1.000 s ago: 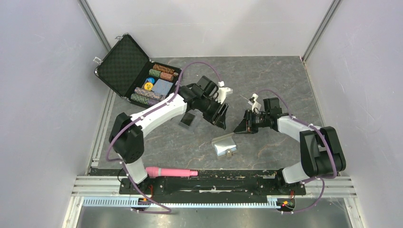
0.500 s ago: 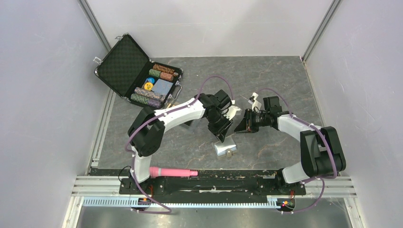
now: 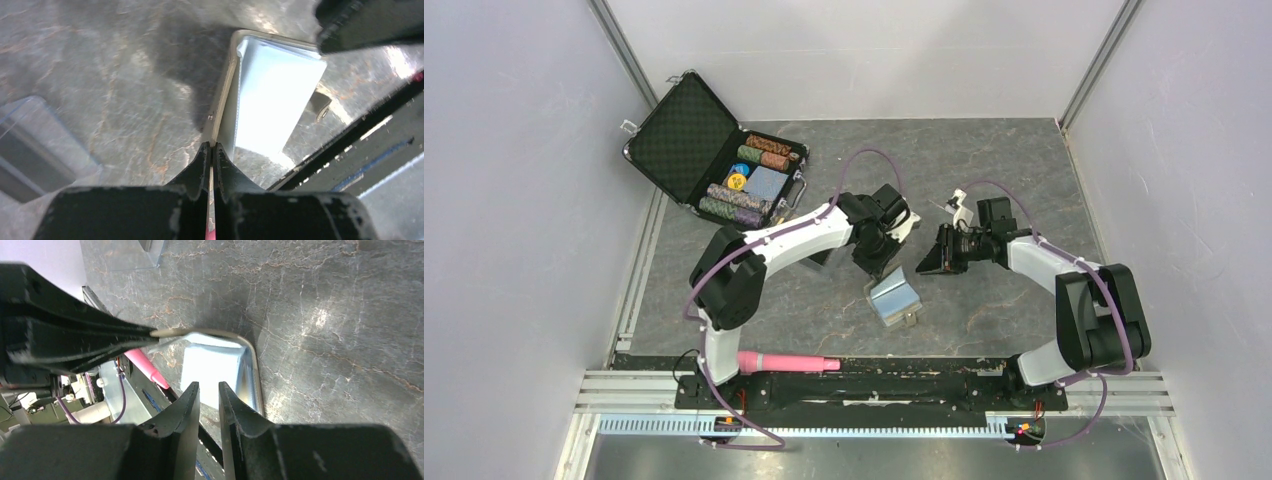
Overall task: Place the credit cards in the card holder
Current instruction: Close the card holder at the center of the board.
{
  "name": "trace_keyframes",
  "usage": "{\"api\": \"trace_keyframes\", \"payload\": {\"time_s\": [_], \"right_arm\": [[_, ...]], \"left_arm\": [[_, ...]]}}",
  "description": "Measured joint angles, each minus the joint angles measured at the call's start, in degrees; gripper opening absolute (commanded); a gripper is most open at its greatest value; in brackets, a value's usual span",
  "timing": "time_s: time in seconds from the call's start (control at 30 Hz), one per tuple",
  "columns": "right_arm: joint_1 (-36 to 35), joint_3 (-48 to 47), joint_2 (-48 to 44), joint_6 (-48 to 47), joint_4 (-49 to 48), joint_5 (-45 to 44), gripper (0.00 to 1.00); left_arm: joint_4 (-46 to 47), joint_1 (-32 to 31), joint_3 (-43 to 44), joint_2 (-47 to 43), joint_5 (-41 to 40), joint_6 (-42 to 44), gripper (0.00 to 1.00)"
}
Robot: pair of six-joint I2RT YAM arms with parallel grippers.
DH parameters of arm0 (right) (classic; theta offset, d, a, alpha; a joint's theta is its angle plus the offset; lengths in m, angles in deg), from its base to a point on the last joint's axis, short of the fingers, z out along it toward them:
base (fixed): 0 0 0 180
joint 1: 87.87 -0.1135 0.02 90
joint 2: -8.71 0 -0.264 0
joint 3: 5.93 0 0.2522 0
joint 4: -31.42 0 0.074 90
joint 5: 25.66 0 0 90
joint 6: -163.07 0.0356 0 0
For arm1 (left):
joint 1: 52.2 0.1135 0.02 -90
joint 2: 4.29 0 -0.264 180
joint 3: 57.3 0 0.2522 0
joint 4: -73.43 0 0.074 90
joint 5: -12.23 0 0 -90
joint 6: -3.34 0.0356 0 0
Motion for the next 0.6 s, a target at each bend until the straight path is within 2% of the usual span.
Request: {"api": "trace_keyframes", "payload": {"time_s": [0.43, 0.47, 0.6], "right_arm": [[-5.29, -1.64, 2.08, 0.04, -0.11, -0.68, 0.26], [-5.7, -1.77, 2.12, 0.07, -0.11, -0.76, 0.27], [-7.13, -1.92, 2.82, 0.15, -0.68, -1.33, 0.31]], "left_arm": [[-0.46, 0.72, -3.48, -5.33, -16.24, -9.75, 0.02], [-0.5, 0.74, -3.65, -5.6, -16.63, -9.94, 0.03], [-0.02, 0.81, -3.67, -5.57, -13.88, -9.99, 0.23]]}}
